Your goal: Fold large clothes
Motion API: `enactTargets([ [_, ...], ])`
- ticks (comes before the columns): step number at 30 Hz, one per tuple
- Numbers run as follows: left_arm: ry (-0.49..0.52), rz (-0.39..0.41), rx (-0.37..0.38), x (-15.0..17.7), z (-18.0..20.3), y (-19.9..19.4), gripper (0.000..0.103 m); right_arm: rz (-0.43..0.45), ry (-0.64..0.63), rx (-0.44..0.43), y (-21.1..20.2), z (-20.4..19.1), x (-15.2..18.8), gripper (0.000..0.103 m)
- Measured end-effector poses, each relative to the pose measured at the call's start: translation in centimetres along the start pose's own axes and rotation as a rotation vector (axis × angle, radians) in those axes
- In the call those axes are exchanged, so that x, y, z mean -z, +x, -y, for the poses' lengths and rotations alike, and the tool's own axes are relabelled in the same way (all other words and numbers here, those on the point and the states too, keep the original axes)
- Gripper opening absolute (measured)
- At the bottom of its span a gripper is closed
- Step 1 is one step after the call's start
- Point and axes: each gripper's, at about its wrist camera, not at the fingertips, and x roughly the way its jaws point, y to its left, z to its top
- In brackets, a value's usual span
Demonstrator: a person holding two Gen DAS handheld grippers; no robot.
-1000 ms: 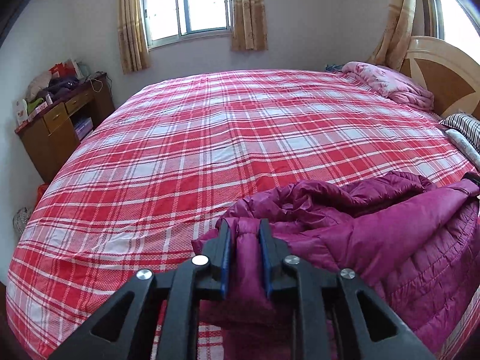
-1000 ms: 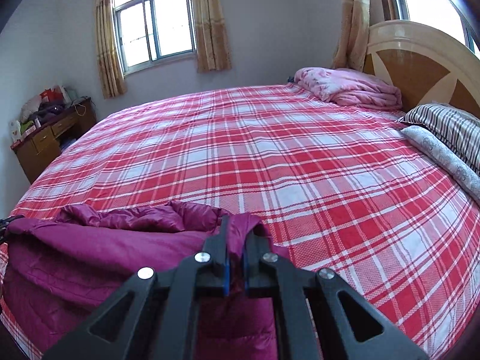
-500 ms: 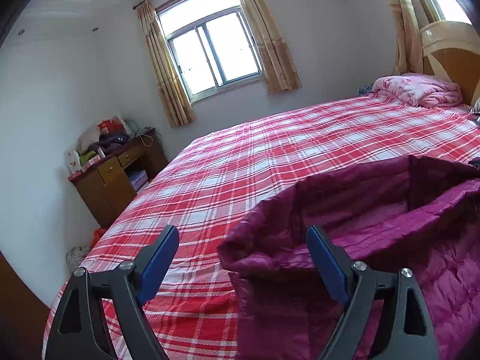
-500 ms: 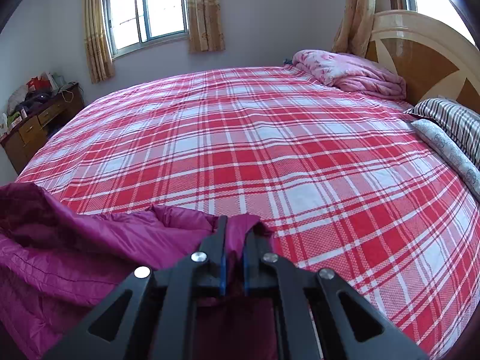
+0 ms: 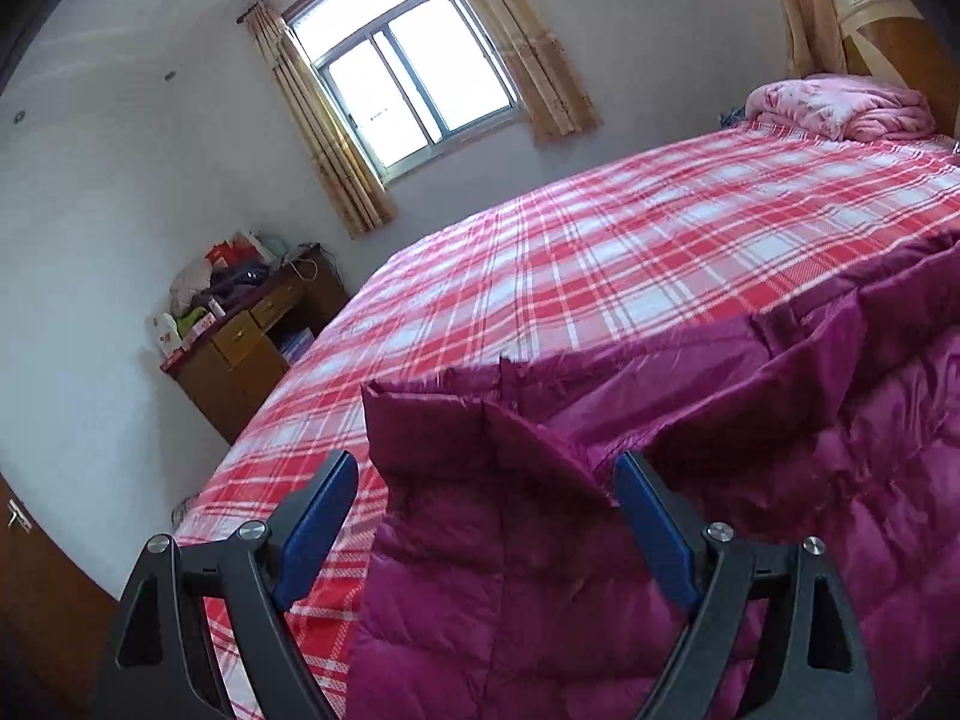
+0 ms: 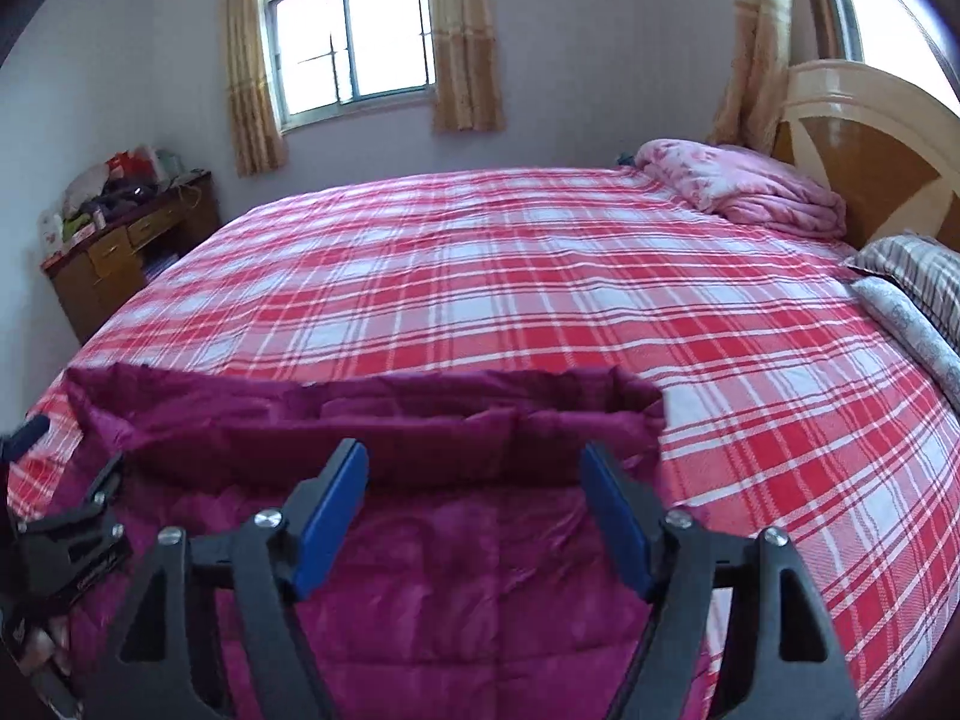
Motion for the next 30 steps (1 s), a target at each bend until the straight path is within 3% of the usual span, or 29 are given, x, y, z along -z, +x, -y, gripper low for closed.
enactTargets([
  [4,0.067,0.068,-0.019,-1.2,1.5,-0.4,0.09,-0.003,-0.126,0.03,2.4,-3.2,1.2,0.076],
  [6,0.088,0.053,-0.074,-1.2,2.0,1.4,0.09,-0.035,-0.136,0.049,4.0,-3.3,1.6,0.076],
  [8,0.074,-0.01,-0.116,-1.0,2.1,3.8,0.09,-0.067,-0.109,0.044,5.2,-2.8,1.9,0.076],
  [12,0.001,-0.125,-0.061,0.8,1.6,6.8,0.09,-0.087,-0.073,0.028,6.1,-2.0,2.1,0.076],
  [30,0.045,-0.164,-0.052,1.3,4.0,9.1,0.093,-0.173,0.008,0.043,7.6,-0.8,3.1,0.077],
])
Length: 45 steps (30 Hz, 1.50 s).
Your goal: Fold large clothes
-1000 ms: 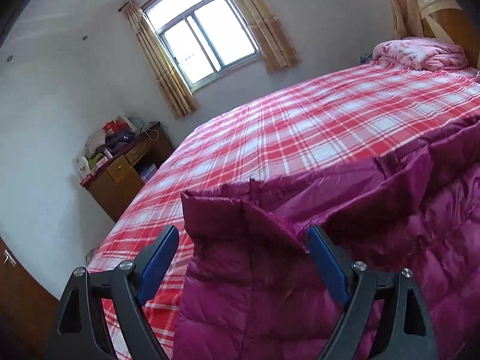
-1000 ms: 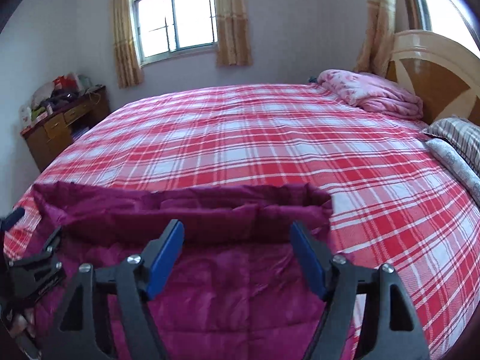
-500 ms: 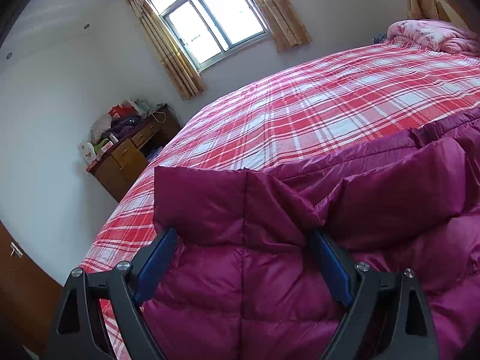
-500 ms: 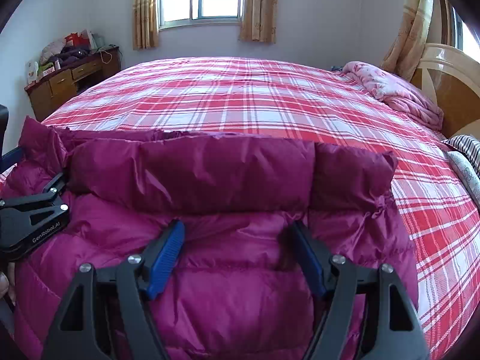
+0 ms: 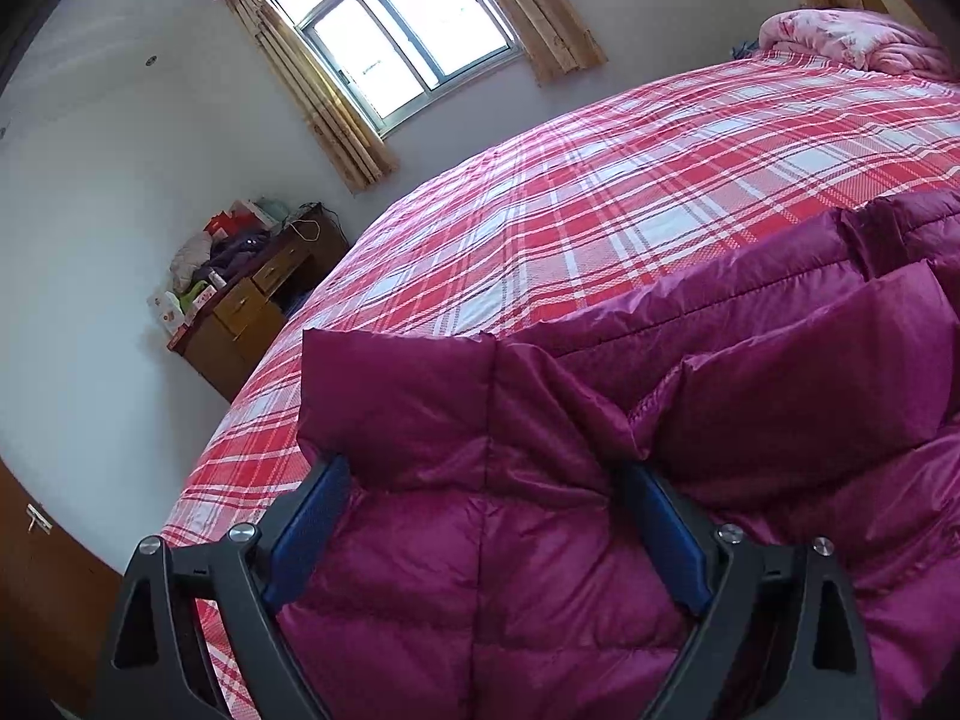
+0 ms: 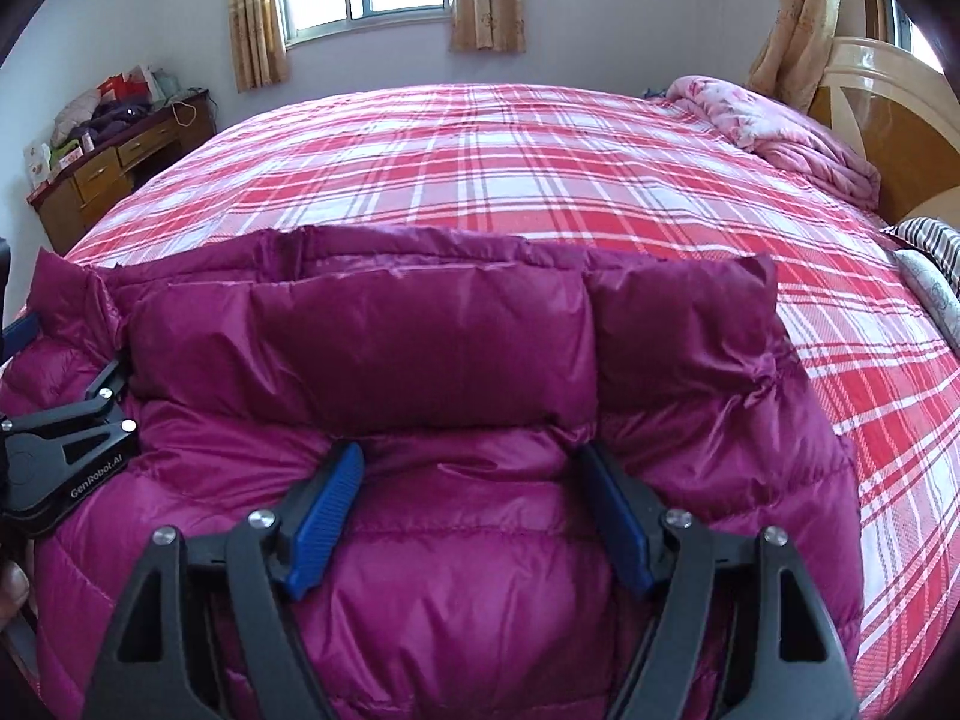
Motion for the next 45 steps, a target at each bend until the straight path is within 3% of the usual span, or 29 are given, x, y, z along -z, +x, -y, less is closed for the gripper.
enactTargets([
  [28,-0.003,-0.022,0.022,0.0,0.1,0.8,0.093,-0.079,-0.046,0.078,1.0,-1.1,-0.2,0.079],
  [30,-0.004,-0.022,0.023,0.0,0.1,0.8,0.093,-0.064,-0.036,0.104,-0.3,-1.4,-0.3,0.079],
  [36,-0.012,-0.023,0.031,0.2,0.0,0.8,0.093,0.06,-0.035,0.042,-5.0,-4.1,1.3,0.081],
  [45,-0.01,-0.024,0.029,0.2,-0.1,0.8,0.093,0.015,-0.113,0.084,-2.5,-5.6,2.8,0.082],
])
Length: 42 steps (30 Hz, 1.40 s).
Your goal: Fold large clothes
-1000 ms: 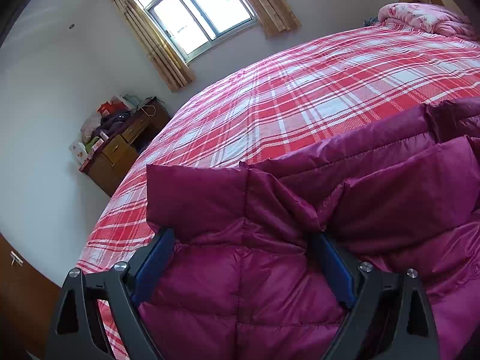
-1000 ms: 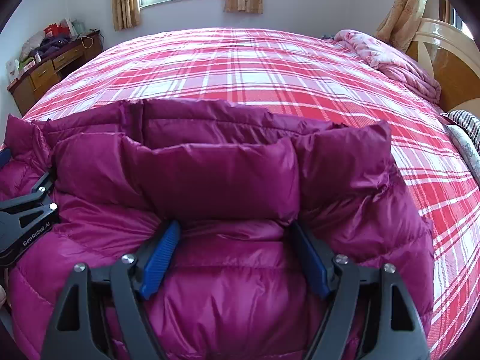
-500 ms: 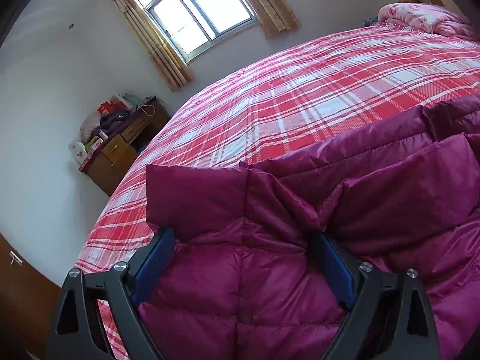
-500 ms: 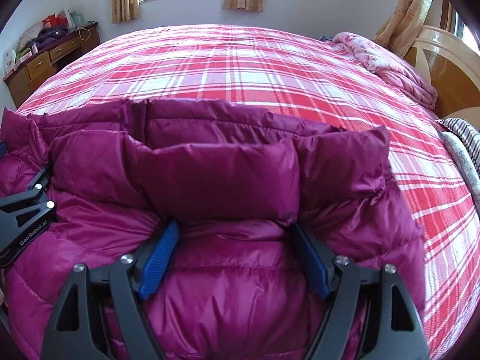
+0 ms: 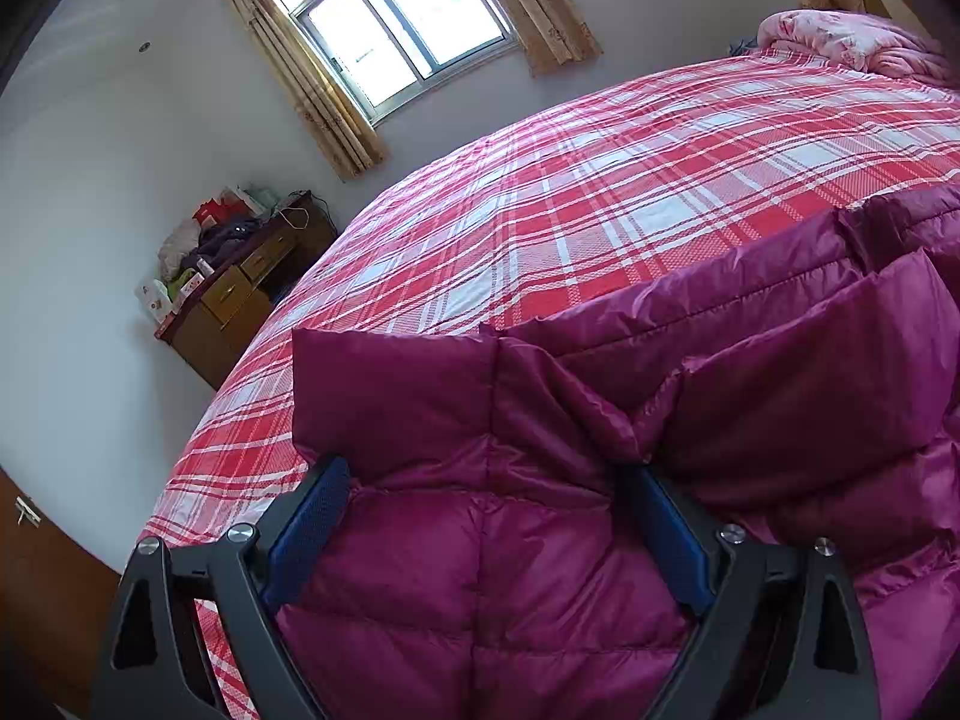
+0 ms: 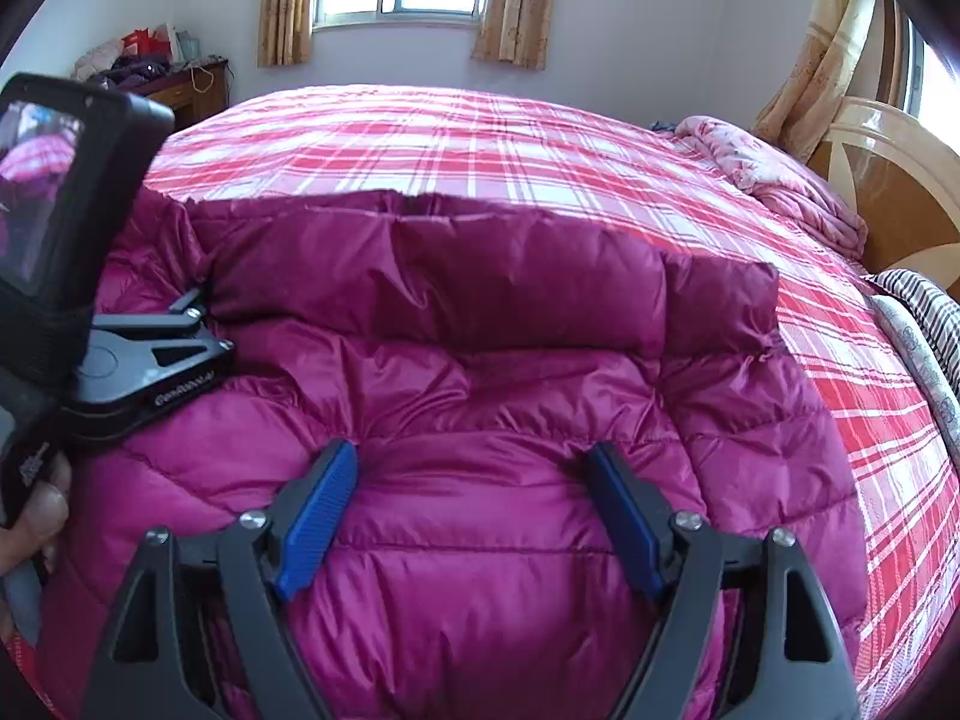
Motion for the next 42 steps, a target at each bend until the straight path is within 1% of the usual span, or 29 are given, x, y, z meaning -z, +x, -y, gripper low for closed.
enactTargets([
  [4,0.002,0.0,-0.002,0.0,0.0,0.0,0.093,-0.022,0.0,0.002,0.5,0.1,0.0,0.083],
  [13,0.011,-0.003,-0.011,-0.1,0.3,-0.1,0.093,-0.034,-0.018,0.028,0.5,-0.3,0.2,0.085],
  [14,0.012,-0.007,-0.004,-0.2,0.2,-0.1,0.093,-0.038,-0.019,0.03,0.5,-0.4,0.1,0.085],
  [16,-0.01,-0.029,0.038,-0.2,-0.7,-0.6,0.093,-0.043,-0.014,0.022,0.3,-0.5,0.1,0.085],
  [18,-0.05,-0.037,0.076,0.2,-2.6,-2.0,0.093,-0.035,-0.01,0.009,-0.5,-0.3,0.2,0.086],
  [21,-0.079,0.017,0.09,2.1,-5.7,-5.1,0.093,0.005,0.008,0.0,-3.0,-0.2,1.3,0.087],
  [24,-0.114,0.04,0.096,5.2,-8.9,-7.5,0.093,0.046,0.016,-0.017,-5.7,-0.5,3.1,0.09],
  [25,-0.13,0.039,0.102,6.2,-9.7,-7.9,0.093,0.058,0.021,-0.018,-6.4,-0.6,3.7,0.09],
  [28,-0.189,-0.007,0.124,9.1,-11.5,-8.4,0.093,0.073,0.018,-0.013,-7.4,-1.4,5.4,0.09],
  [31,-0.232,-0.047,0.166,11.0,-11.8,-8.3,0.093,0.078,-0.004,0.021,-6.9,-2.2,6.4,0.091],
  [34,-0.271,-0.083,0.192,12.2,-11.5,-8.1,0.093,0.08,-0.012,0.036,-6.1,-2.6,6.6,0.091],
  [36,-0.319,-0.098,0.234,13.0,-11.6,-8.2,0.093,0.078,-0.022,0.046,-5.9,-2.7,6.6,0.091],
  [38,-0.332,-0.117,0.289,13.5,-11.1,-8.0,0.093,0.068,-0.032,0.052,-5.8,-2.8,6.6,0.092],
  [42,-0.397,-0.14,0.351,14.0,-11.4,-7.3,0.093,0.054,-0.045,0.064,-5.8,-3.0,6.7,0.092],
])
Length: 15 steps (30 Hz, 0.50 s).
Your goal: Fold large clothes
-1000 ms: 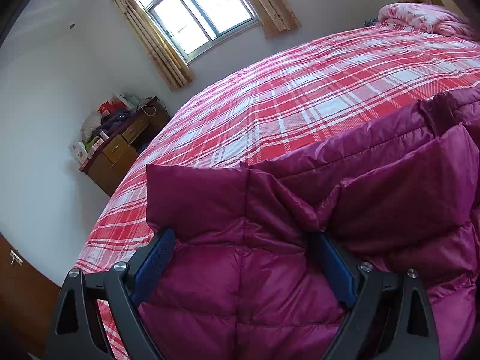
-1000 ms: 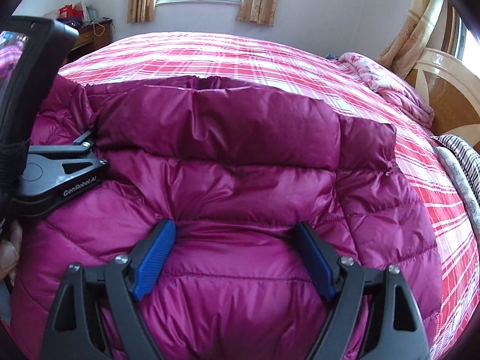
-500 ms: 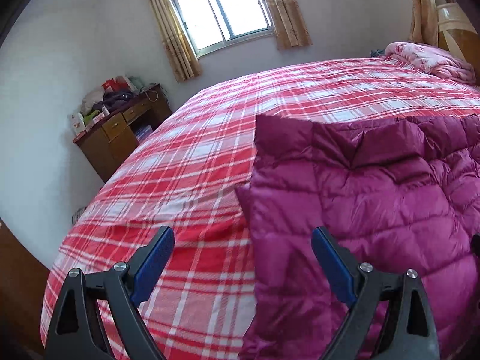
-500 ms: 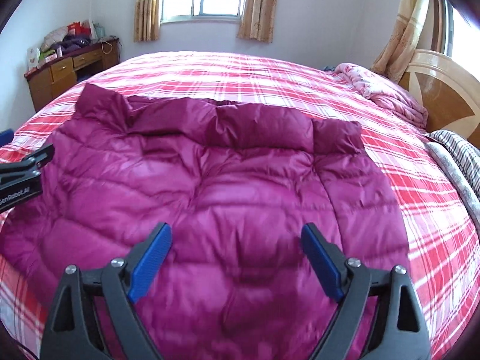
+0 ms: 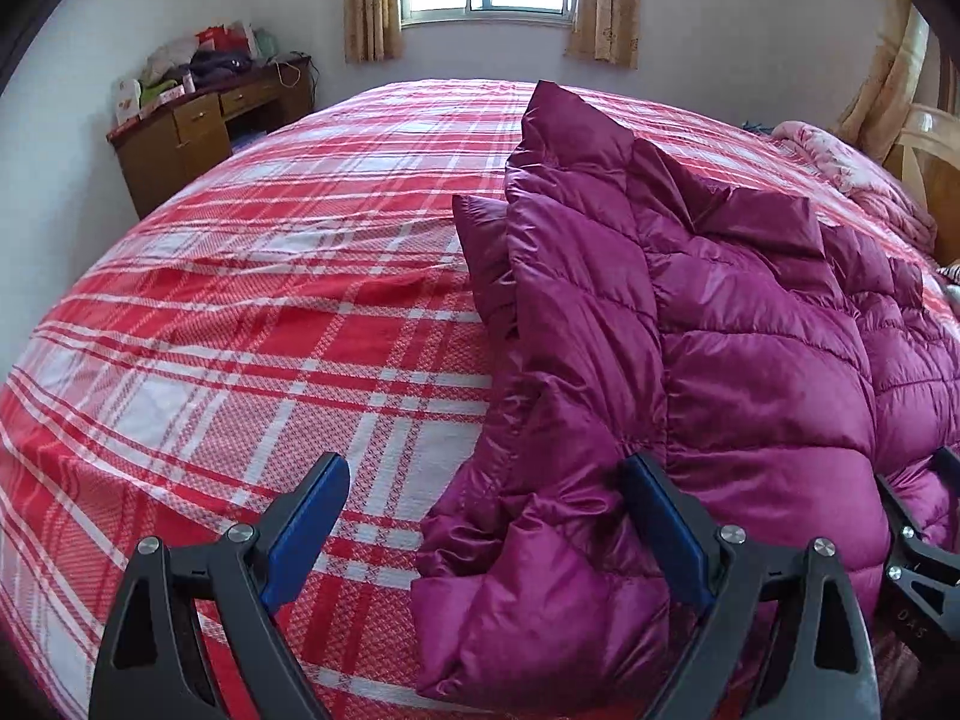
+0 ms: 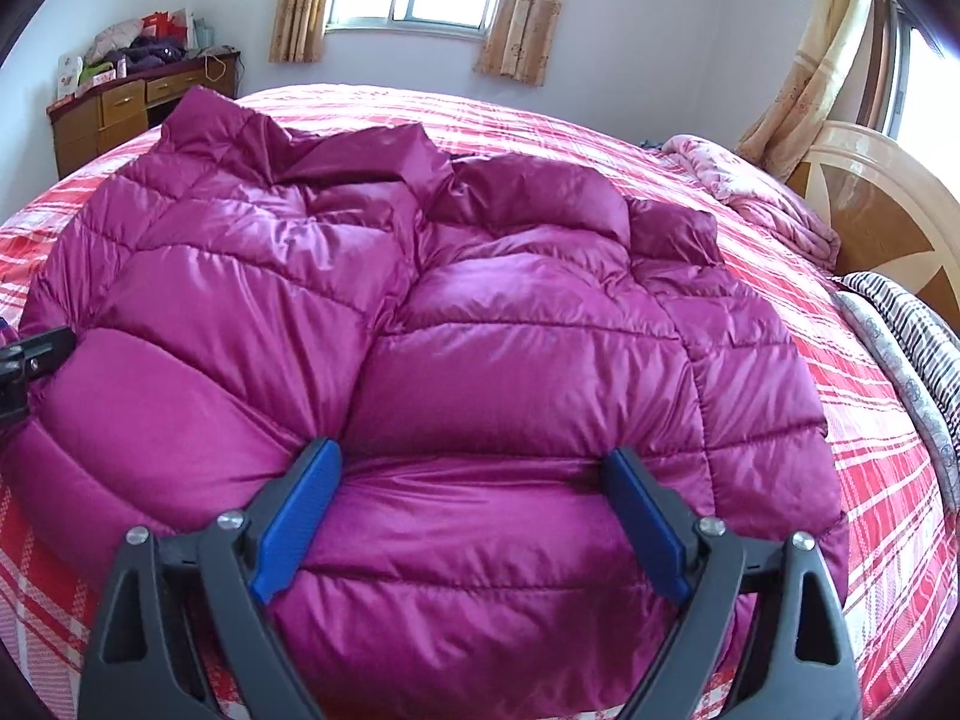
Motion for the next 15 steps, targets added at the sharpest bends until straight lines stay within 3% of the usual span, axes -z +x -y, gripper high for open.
enactTargets([
  [2,-0.01,-0.005,0.035,0.0,0.0,0.1,0.088,0.002,-0.001,0.001,-0.1,-0.2,0.2,0.092],
  [4,-0.003,-0.012,0.111,0.1,0.2,0.1,0.06,-0.001,0.004,-0.005,-0.1,-0.1,0.3,0.092],
  [5,0.001,-0.015,0.142,0.1,0.2,0.1,0.054,0.002,0.006,-0.006,-0.1,-0.1,0.3,0.092],
  [11,0.074,0.015,0.132,0.6,1.7,-0.9,0.035,0.005,0.033,-0.037,-2.7,0.7,0.5,0.092],
  [15,0.105,0.033,0.162,0.7,2.2,-1.6,0.018,0.015,-0.039,-0.004,-2.6,-0.7,2.4,0.093],
])
